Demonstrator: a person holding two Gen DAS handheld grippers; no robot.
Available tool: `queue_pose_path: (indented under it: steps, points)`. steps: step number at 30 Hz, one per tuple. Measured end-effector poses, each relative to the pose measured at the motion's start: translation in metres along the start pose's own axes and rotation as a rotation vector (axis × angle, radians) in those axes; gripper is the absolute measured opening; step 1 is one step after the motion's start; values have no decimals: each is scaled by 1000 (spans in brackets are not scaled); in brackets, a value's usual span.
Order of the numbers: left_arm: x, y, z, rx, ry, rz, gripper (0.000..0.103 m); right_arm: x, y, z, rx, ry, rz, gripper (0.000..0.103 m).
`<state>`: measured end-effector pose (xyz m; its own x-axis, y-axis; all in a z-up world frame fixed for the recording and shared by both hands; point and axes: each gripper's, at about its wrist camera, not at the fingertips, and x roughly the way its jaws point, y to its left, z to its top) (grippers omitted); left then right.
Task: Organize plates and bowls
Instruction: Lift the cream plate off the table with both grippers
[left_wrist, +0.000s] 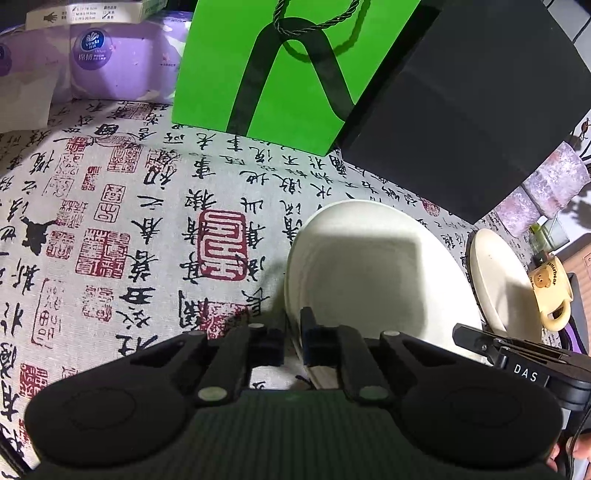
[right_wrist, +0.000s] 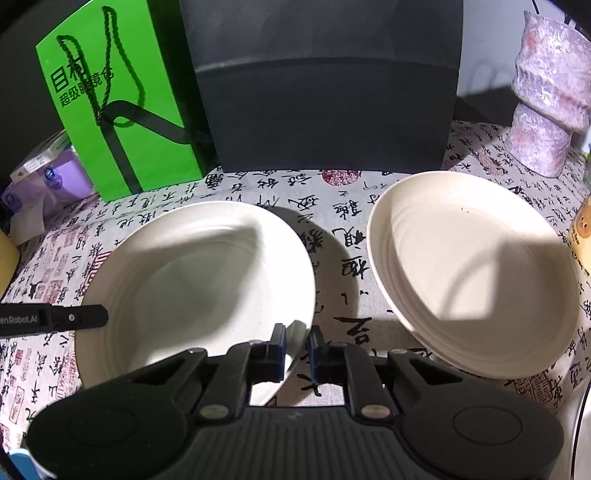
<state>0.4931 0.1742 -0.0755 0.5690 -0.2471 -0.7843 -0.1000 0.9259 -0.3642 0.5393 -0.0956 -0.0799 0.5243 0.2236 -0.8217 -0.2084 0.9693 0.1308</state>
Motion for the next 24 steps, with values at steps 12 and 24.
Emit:
queue_pose_path:
  steps: [12,24]
  points:
    - [-11,-6,0,33,-57,25,8,-12,4,0,-35,-68,9,12]
    - [-43,-14,1,46,-153,24,9,-34,8,2,-41,-139,45,12]
